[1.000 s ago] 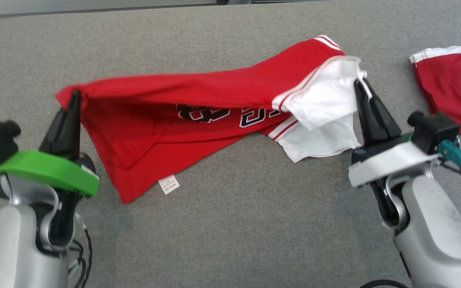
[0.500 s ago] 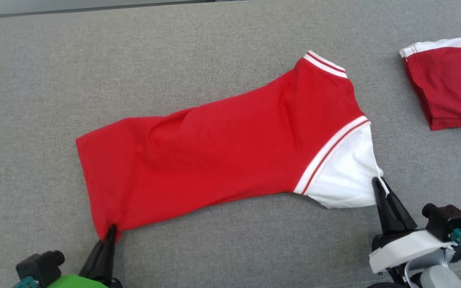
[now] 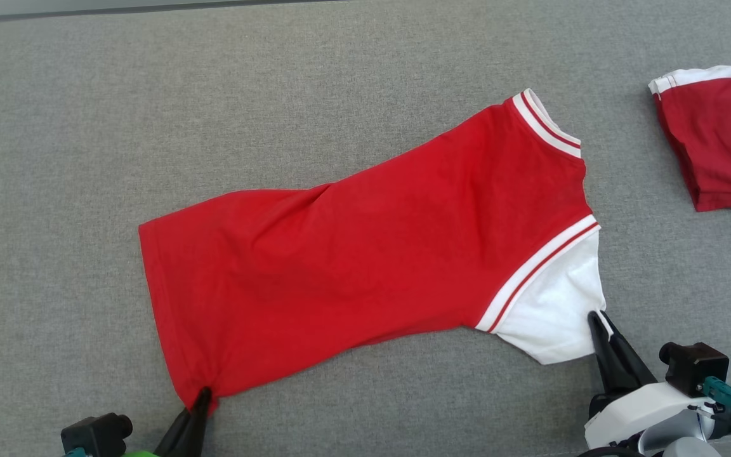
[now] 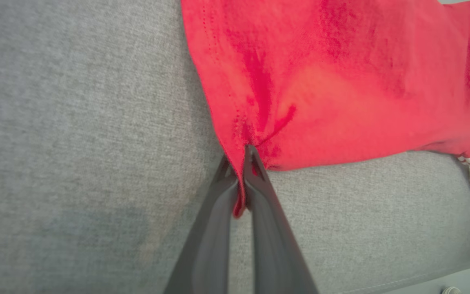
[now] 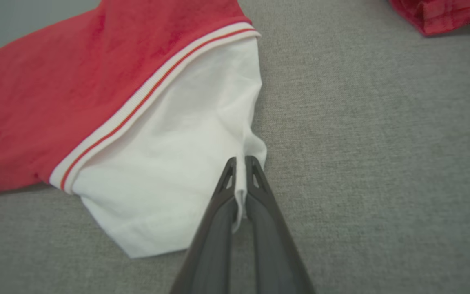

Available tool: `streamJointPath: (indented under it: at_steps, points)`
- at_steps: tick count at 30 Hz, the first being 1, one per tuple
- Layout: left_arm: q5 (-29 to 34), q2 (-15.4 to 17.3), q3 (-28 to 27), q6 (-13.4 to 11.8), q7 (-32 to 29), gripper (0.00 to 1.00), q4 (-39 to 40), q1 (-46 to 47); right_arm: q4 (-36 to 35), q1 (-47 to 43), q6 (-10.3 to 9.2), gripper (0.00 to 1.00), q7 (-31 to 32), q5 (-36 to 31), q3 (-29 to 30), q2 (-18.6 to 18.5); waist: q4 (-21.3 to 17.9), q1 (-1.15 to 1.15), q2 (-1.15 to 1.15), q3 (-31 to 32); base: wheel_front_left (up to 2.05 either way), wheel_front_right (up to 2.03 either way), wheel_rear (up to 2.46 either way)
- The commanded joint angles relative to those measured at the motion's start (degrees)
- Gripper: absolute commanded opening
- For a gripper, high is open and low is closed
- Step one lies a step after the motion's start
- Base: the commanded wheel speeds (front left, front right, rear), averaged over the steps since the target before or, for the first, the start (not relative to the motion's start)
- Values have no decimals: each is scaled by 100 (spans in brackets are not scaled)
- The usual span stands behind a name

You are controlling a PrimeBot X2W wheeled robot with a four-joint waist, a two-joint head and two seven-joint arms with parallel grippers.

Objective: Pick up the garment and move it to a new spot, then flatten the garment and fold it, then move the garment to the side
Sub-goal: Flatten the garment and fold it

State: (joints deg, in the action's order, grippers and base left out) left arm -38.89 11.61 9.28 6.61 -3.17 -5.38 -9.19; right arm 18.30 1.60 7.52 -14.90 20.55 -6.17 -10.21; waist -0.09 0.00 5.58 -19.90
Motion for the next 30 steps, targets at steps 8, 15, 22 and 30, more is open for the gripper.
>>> streamJointPath:
  at_steps: [8,15,22,30]
  points:
    - [-96,-19,-21,5,57,0,-121,134,179,105,-6,0,-20,-136,-37,-6,-24,0,0,41,0,0,0]
    - [-65,45,-128,-113,123,8,-153,233,157,181,-6,100,-20,-439,17,27,-67,0,0,70,0,0,0]
    - [133,82,-525,-463,741,100,-98,210,-185,1,-6,100,-20,-871,493,180,-86,0,0,309,0,0,0]
    - [513,144,-606,-614,1351,100,58,-30,-1163,-476,-6,100,-19,-1548,1584,516,9,0,0,743,0,0,0]
